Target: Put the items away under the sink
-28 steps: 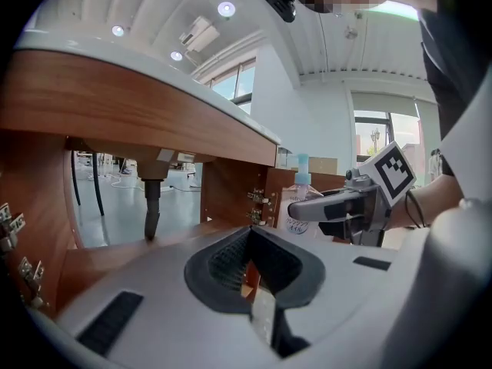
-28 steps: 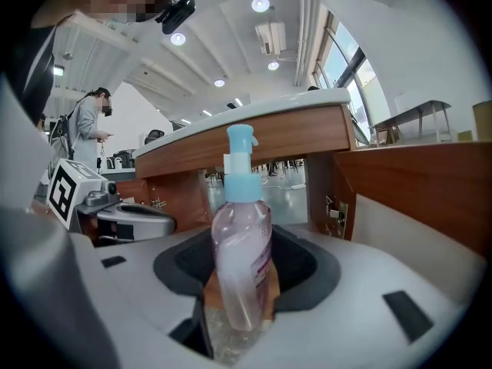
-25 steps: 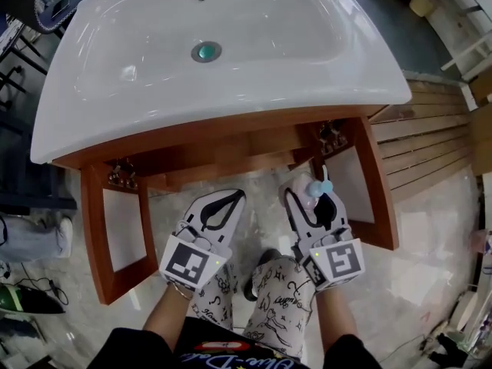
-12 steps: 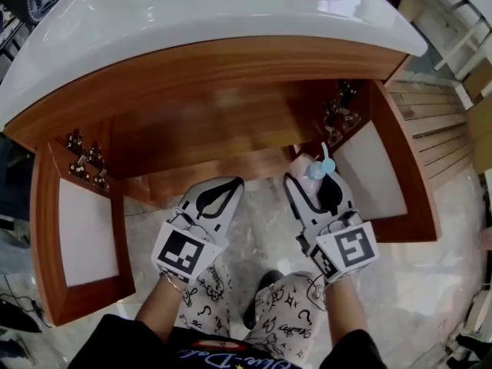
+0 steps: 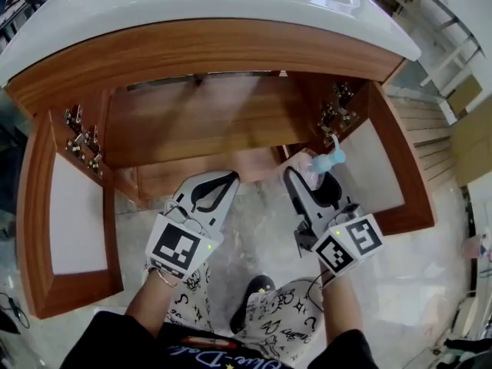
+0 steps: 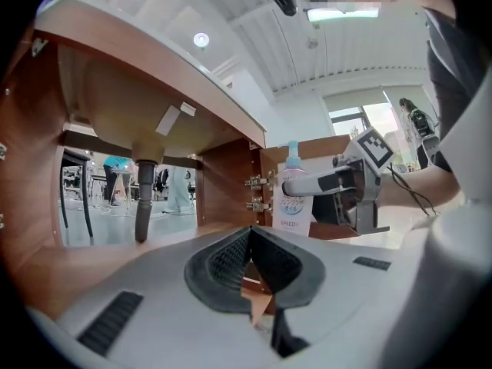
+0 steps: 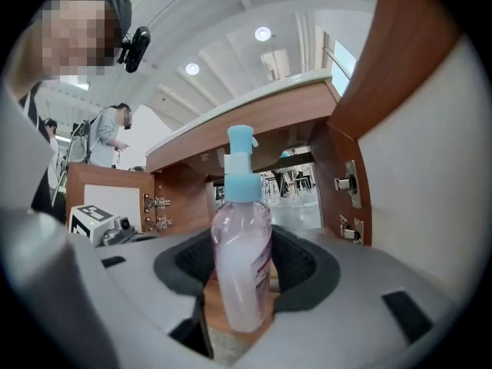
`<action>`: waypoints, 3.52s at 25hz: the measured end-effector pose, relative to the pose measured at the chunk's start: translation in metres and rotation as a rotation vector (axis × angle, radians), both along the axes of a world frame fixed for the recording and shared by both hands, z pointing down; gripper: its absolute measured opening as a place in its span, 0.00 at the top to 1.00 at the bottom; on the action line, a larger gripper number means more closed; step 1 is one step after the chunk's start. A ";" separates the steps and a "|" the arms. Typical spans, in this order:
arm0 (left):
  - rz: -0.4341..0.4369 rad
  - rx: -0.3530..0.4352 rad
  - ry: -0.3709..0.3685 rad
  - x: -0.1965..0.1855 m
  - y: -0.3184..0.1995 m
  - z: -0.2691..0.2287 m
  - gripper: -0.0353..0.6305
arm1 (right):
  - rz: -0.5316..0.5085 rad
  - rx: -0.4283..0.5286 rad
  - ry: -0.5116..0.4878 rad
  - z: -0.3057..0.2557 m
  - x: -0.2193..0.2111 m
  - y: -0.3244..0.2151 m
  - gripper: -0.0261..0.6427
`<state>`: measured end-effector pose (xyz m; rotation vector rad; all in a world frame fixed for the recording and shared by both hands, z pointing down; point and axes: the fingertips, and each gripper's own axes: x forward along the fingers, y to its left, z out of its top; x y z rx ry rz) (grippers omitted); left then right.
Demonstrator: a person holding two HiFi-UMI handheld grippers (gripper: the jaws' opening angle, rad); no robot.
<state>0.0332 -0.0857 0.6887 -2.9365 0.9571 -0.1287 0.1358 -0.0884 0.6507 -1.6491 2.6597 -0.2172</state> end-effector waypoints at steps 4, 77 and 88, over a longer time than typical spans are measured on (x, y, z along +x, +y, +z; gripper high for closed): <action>-0.010 0.007 -0.004 -0.011 0.003 0.001 0.94 | -0.010 0.022 0.085 -0.006 -0.012 0.001 0.64; -0.149 -0.011 -0.012 -0.022 -0.008 0.021 0.94 | 0.096 0.160 0.085 -0.010 -0.012 -0.150 0.64; -0.189 -0.015 -0.028 -0.033 -0.012 0.024 0.94 | 0.087 0.134 0.102 0.003 -0.014 -0.159 0.64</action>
